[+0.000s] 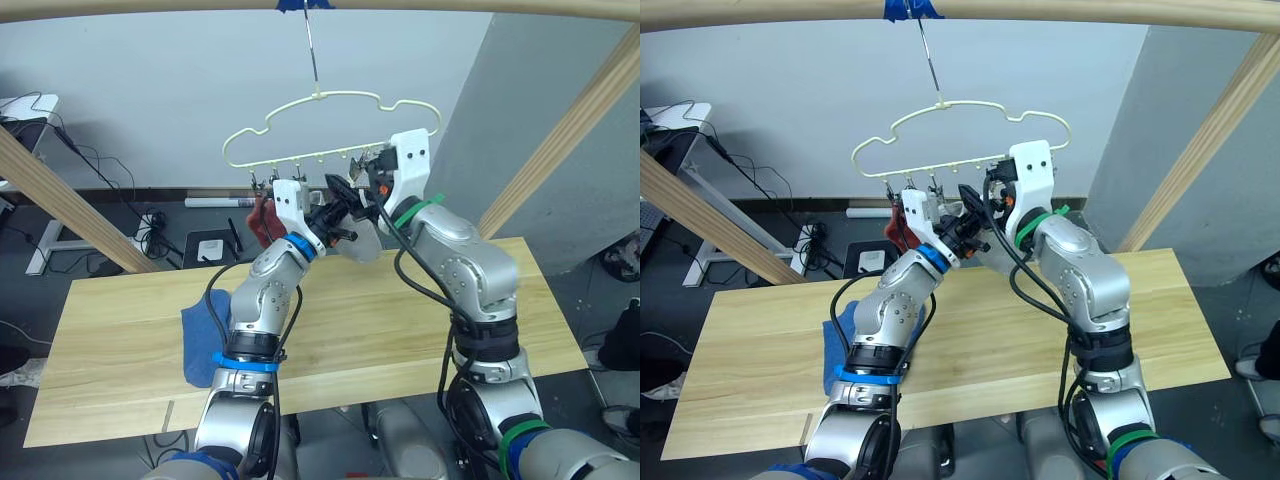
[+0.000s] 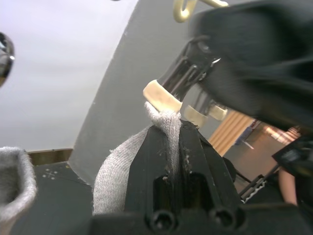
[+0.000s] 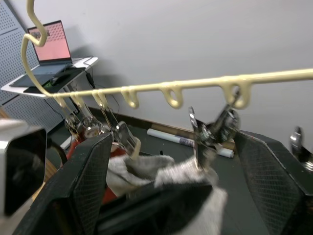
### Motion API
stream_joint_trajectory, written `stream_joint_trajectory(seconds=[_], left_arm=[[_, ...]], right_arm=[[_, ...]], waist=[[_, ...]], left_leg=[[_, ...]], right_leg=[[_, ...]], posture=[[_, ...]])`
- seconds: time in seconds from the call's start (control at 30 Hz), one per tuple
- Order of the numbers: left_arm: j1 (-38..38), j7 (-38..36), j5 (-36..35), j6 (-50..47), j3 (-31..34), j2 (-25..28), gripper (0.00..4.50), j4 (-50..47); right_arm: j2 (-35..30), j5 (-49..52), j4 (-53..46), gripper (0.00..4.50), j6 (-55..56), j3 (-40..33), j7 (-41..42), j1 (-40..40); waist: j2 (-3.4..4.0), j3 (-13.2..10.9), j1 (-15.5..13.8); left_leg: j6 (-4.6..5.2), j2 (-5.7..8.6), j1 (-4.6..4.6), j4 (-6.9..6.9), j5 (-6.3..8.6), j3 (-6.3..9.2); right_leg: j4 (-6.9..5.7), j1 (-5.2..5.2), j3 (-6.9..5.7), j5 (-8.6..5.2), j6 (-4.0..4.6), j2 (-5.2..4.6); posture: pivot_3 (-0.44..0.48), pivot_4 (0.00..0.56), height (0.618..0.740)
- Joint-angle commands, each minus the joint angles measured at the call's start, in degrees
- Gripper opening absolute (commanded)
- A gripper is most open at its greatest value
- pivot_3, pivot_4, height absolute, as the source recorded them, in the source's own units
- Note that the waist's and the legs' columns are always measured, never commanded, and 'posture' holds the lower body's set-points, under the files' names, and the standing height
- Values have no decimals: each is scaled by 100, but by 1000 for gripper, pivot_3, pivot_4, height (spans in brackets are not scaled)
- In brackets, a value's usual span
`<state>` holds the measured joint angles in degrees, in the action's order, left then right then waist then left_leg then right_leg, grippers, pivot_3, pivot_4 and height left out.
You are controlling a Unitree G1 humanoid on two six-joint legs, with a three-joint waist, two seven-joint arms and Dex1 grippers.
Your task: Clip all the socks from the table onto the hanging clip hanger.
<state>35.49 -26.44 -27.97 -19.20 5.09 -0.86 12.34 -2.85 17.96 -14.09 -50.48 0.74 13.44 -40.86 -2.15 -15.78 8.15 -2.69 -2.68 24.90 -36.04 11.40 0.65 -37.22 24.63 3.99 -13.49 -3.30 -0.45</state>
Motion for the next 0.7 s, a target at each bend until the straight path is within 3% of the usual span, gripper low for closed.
stream_joint_trajectory(seconds=[0.03, 0.27, 0.63, 0.7], left_arm=[[88, -57, 96, 184, -21, 64, 1136, -34], [-344, -478, 612, 313, -497, 678, 3197, -457], [-1077, -1558, 528, -17, -744, 2082, 3197, -2069], [-1054, -1650, 486, -102, -719, 2229, 3225, -2244]], right_arm=[[-139, 249, -552, 4092, -200, -25, 116, 71], [-543, 406, -1134, 4092, -493, 80, 284, 308], [-1022, -75, -1596, 4092, 86, 259, -20, 828], [-980, -174, -1508, 3720, 230, 255, -112, 840]], waist=[[0, 0, 0], [0, 0, 15], [1, -1, 2], [1, -1, -2]], left_leg=[[0, 0, 1, 1, 0, -1], [0, -1, 0, 6, 0, -1], [0, -3, 0, 6, 0, -1], [0, -3, 0, 5, 0, -1]], right_leg=[[2, 0, 0, 0, 0, 0], [6, 0, 0, 0, 0, 0], [4, 1, 0, 0, 0, -3], [4, 2, 0, 0, 0, -3]], posture=[[-212, 257, 740], [-210, 260, 740], [-200, 257, 740], [-192, 257, 740]])
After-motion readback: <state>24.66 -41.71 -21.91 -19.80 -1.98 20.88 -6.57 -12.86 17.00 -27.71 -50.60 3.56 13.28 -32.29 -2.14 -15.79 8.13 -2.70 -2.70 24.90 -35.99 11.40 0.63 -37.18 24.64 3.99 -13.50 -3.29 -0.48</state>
